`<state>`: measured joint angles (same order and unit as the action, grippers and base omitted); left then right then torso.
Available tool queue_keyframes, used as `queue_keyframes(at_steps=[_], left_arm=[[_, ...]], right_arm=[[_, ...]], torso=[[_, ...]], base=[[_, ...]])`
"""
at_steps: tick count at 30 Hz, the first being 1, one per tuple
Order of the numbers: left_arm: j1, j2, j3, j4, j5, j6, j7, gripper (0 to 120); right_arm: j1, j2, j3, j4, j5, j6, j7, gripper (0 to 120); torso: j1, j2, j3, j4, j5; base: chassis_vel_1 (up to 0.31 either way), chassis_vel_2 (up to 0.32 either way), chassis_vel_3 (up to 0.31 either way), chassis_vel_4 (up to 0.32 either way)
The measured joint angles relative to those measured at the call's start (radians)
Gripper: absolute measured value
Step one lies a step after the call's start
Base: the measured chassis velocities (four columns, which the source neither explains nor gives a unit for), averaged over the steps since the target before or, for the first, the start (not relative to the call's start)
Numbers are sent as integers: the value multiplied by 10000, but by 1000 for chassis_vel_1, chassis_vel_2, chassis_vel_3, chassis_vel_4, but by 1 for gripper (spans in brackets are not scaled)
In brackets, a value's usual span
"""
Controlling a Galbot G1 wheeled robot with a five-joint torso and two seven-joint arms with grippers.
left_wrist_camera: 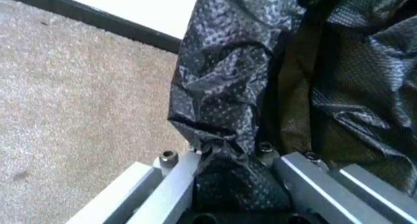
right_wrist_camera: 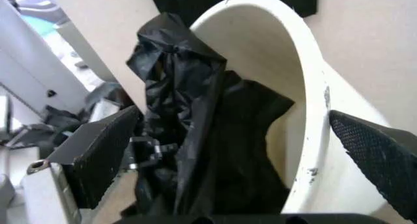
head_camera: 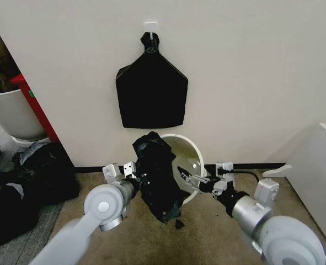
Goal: Place the garbage bag over the trash bin.
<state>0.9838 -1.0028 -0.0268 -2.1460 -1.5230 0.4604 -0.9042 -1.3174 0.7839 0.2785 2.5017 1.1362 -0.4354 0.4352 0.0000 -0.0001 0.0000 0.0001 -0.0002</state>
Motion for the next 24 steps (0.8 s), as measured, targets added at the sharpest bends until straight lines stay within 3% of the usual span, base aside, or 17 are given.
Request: queue_keyframes(at_steps=[16,24], left_arm=[[-137,-61,-436,-31,-511,-150,-58,0],[-282,-40,-296,265,-145,-59,-349,0]], right_arm=[[-737,319,407,-684,-71,189,956,100],[-566,106,819,-46,87,686,1489,100]], torso=[[0,0,0,-2,3],[0,0,-1,-1,0]], base=[[0,0,0,0],[0,0,0,0]])
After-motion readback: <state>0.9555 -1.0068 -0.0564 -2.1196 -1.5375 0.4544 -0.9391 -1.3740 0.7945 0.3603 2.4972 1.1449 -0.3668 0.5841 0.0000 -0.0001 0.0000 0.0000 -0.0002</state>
